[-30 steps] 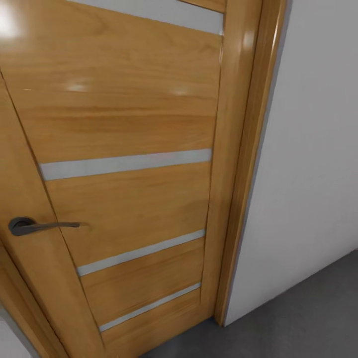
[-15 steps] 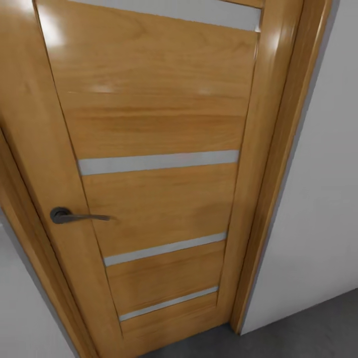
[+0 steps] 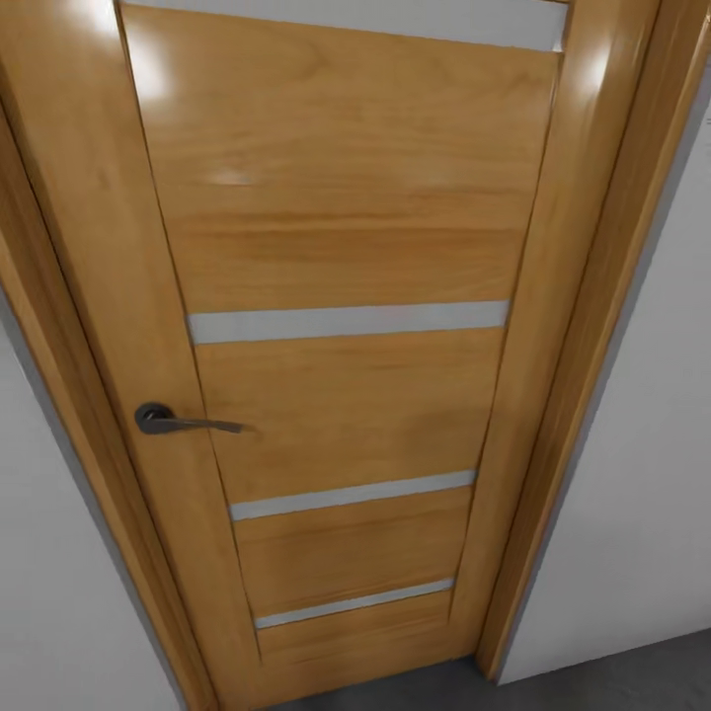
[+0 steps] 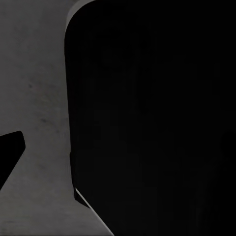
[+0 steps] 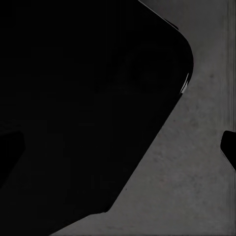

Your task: Move the two storage containers from the living room to the garage. In the garage, place one container on the floor and stack the other container on top of it (either order is fine).

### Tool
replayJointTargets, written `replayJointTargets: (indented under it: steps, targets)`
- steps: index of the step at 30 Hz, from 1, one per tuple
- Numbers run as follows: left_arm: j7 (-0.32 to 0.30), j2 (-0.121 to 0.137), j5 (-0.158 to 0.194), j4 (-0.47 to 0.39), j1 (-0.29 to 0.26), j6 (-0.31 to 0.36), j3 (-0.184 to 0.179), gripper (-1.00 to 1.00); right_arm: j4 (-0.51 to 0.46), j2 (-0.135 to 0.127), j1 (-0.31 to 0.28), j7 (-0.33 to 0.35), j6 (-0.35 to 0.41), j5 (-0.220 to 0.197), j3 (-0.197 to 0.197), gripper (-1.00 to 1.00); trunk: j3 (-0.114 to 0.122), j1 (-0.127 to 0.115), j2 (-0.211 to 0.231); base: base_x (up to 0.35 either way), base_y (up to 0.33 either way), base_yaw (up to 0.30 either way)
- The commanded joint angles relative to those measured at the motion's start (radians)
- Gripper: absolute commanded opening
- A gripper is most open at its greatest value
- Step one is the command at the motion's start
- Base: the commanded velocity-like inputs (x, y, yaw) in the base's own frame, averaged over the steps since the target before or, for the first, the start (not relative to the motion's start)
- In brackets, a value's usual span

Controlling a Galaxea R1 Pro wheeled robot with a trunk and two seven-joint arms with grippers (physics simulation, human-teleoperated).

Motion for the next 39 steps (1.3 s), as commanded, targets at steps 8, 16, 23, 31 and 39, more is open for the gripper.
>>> replayJointTargets:
  steps: [8, 16, 23, 31, 39]
  targets:
    - [-0.001, 0.000, 0.001, -0.001, 0.000, -0.001, 0.002, 1.00, 0.000, 0.000, 0.000, 0.000, -0.003, -0.006, 0.006, 1.00, -0.001, 0.000, 0.000, 0.114, -0.232, 0.005]
    - [0.000, 0.000, 0.001, -0.001, 0.000, -0.001, 0.002, 1.00, 0.000, 0.000, 0.000, 0.000, -0.003, -0.006, 0.006, 1.00, -0.001, 0.000, 0.000, 0.054, -0.032, 0.000]
    - [0.000, 0.000, 0.001, -0.001, 0.000, -0.001, 0.002, 1.00, 0.000, 0.000, 0.000, 0.000, -0.002, -0.006, 0.006, 1.00, -0.001, 0.000, 0.000, 0.252, -0.001, 0.000]
    - [0.001, 0.000, 0.001, -0.001, 0.000, -0.001, 0.002, 1.00, 0.000, 0.000, 0.000, 0.000, -0.003, -0.006, 0.006, 1.00, -0.001, 0.000, 0.000, 0.089, 0.000, 0.067]
    - [0.001, 0.000, 0.001, -0.001, 0.000, -0.001, 0.002, 1.00, 0.000, 0.000, 0.000, 0.000, -0.003, -0.006, 0.006, 1.00, -0.001, 0.000, 0.000, 0.003, 0.000, 0.253]
